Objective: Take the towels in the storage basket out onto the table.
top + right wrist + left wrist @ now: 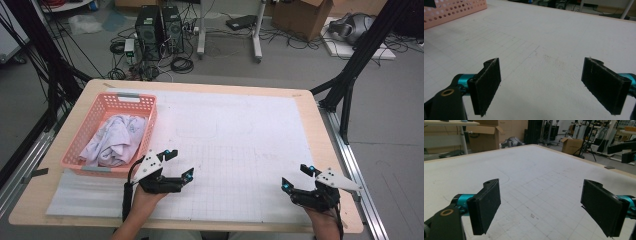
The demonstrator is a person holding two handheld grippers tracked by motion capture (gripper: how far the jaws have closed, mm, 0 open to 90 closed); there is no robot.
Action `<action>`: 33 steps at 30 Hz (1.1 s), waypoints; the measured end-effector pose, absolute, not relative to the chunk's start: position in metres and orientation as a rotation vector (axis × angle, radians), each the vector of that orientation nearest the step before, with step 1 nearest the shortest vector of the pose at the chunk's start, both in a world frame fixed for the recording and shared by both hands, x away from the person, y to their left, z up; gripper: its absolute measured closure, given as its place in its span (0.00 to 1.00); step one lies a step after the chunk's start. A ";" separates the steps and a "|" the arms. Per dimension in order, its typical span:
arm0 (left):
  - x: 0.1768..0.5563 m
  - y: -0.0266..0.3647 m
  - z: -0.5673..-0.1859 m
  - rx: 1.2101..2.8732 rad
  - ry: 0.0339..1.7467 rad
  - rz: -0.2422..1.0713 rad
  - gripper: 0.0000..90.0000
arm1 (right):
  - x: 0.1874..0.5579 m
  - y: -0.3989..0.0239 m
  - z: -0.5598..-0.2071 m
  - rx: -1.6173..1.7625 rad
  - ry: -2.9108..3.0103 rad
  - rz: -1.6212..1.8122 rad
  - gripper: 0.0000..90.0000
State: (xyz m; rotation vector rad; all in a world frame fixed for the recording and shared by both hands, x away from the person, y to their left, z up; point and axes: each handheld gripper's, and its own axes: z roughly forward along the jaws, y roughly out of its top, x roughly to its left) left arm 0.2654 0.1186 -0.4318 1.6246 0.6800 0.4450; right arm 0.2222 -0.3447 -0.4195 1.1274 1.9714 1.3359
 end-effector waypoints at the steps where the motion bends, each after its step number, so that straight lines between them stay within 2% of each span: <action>1: 0.265 0.119 -0.431 1.626 0.676 0.441 0.18 | 0.222 -0.345 -0.419 1.127 1.971 1.336 0.16; 7: 0.263 0.118 -0.430 1.617 0.661 0.394 0.18 | 0.220 -0.342 -0.419 1.117 1.975 1.331 0.16; 33: 0.264 0.136 -0.388 1.577 0.641 0.412 0.18 | 0.222 -0.341 -0.420 1.116 1.997 1.329 0.16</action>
